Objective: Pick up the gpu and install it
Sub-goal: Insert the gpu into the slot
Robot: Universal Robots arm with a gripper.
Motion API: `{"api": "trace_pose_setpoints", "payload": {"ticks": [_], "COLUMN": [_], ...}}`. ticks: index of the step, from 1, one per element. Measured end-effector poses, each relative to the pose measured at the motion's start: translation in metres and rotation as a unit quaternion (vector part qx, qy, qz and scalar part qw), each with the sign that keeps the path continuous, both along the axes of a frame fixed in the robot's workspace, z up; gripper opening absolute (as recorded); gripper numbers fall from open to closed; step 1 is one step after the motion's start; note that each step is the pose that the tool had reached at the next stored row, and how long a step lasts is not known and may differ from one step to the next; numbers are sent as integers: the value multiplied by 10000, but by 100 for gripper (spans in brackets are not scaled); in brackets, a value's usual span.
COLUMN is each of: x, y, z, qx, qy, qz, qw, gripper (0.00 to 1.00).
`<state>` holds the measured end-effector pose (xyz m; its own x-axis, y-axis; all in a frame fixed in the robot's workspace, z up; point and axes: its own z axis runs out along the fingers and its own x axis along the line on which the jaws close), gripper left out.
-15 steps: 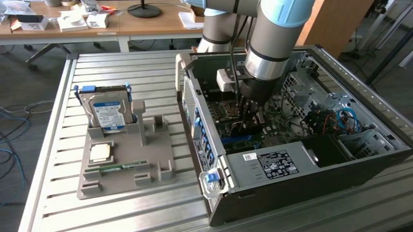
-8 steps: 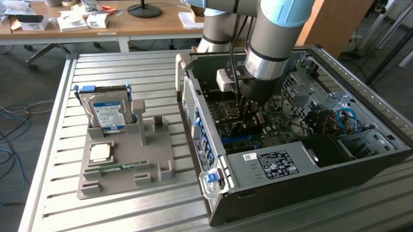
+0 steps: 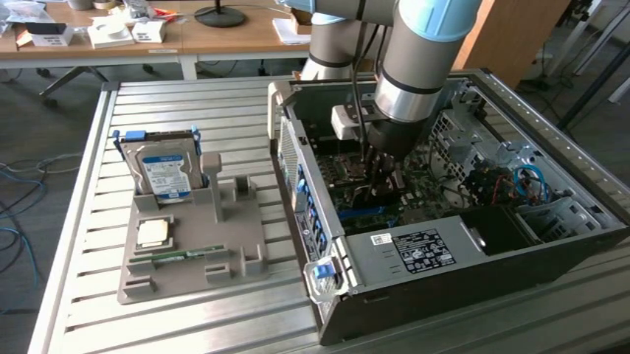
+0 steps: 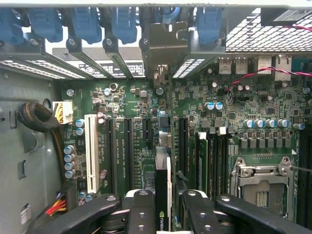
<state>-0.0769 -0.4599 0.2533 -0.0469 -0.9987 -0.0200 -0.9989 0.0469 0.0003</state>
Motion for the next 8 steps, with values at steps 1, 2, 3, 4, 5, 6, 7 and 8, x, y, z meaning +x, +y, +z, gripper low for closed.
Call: {"api": "trace_pose_setpoints", "payload": {"ticks": [1,2,3,4,5,6,7,8], "x": [1,1,2,2,2,2,2,2], "y": [0,0,0,0,1,1,1,1], "z": [0,0,0,0,0,0,0,0], "qx": [0,0,0,0,0,-1,0,0], "qy": [0,0,0,0,0,0,0,0], "qz": [0,0,0,0,0,1,1,1], "qw": [10000,10000,10000,10000,10000,10000,10000,10000], "gripper": [26,26,26,26,26,26,26,26]}}
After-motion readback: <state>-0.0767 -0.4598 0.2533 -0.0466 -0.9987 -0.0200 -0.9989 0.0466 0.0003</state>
